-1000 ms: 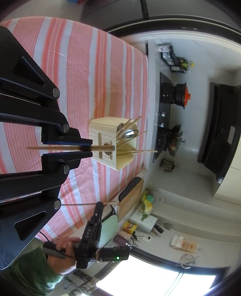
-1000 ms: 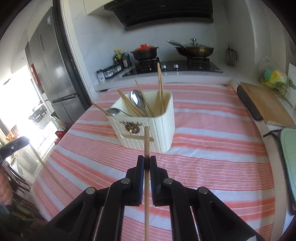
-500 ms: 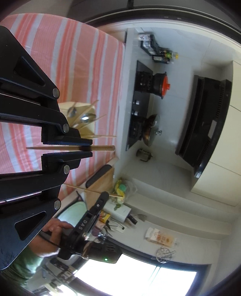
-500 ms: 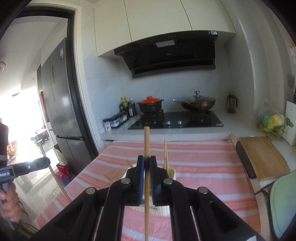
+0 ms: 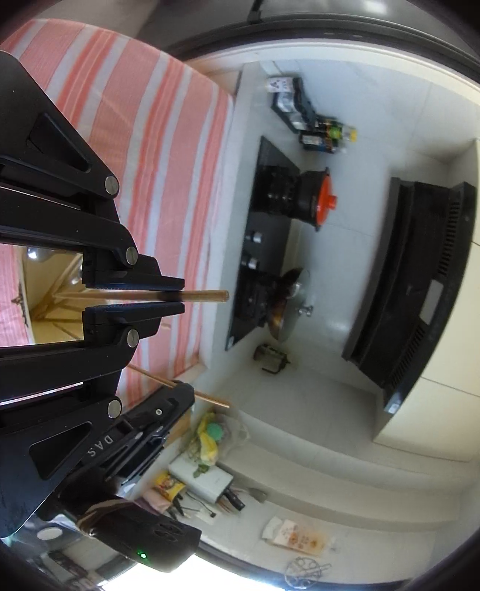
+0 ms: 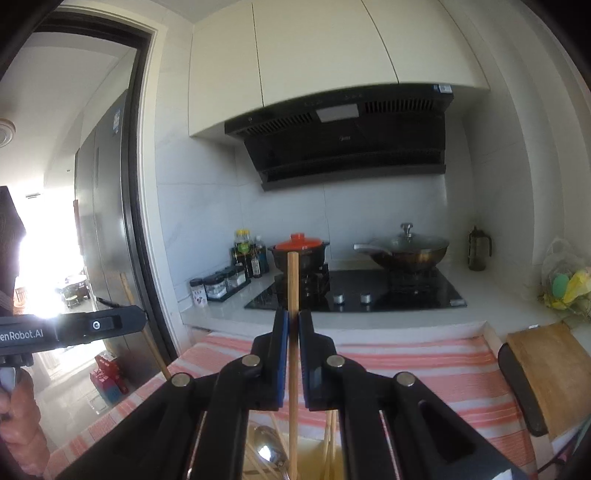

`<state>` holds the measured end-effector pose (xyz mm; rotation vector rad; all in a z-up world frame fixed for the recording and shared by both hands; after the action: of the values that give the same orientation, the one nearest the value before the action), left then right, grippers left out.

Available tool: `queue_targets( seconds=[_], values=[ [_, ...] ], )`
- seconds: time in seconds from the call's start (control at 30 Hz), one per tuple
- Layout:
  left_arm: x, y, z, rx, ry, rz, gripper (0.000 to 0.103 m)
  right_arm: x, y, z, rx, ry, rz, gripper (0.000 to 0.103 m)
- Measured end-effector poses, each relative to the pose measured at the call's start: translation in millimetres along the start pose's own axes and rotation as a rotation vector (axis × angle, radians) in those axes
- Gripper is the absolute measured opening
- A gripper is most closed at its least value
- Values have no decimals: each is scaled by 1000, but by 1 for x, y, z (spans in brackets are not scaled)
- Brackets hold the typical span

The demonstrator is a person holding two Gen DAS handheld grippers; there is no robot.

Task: Organize utensils
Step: 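Carry both chopsticks over the white holder and lower them in, then open both grippers to release the chopsticks and withdraw from the holder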

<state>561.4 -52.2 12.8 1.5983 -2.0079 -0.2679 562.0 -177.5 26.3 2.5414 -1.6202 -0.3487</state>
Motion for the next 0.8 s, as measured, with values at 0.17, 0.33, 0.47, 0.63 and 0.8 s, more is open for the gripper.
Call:
queue_targets(
  seconds=[0.17, 0.33, 0.47, 0.63, 0.8],
  values=[
    [-17, -53, 56, -158, -11, -49, 4, 13, -37, 85, -202, -17, -17, 7],
    [-21, -47, 87, -216, -38, -81, 46, 22, -36, 126, -370, -52, -8, 7],
    [-8, 9, 83, -107, -144, -161, 89, 19, 14, 100, -339, -82, -2, 64],
    [6, 89, 94, 47, -243, -359, 103, 0, 95, 72, -259, -46, 46, 86],
    [2, 146, 115, 137, -236, -511, 103, -20, 164, 88, -247, -40, 119, 103]
  ],
)
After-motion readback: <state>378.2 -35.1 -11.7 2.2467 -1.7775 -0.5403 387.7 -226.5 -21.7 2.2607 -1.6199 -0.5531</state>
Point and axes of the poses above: each gripper's, at about its wrist camera, not at the fingertips, and y roughly against the way its jaws point, x to its right, z to its underside, the point moved 10 cm from there along -y, roughly the way its jaws point, and after that the axes turned 4 degrees about -z, right-handed, at the moved point
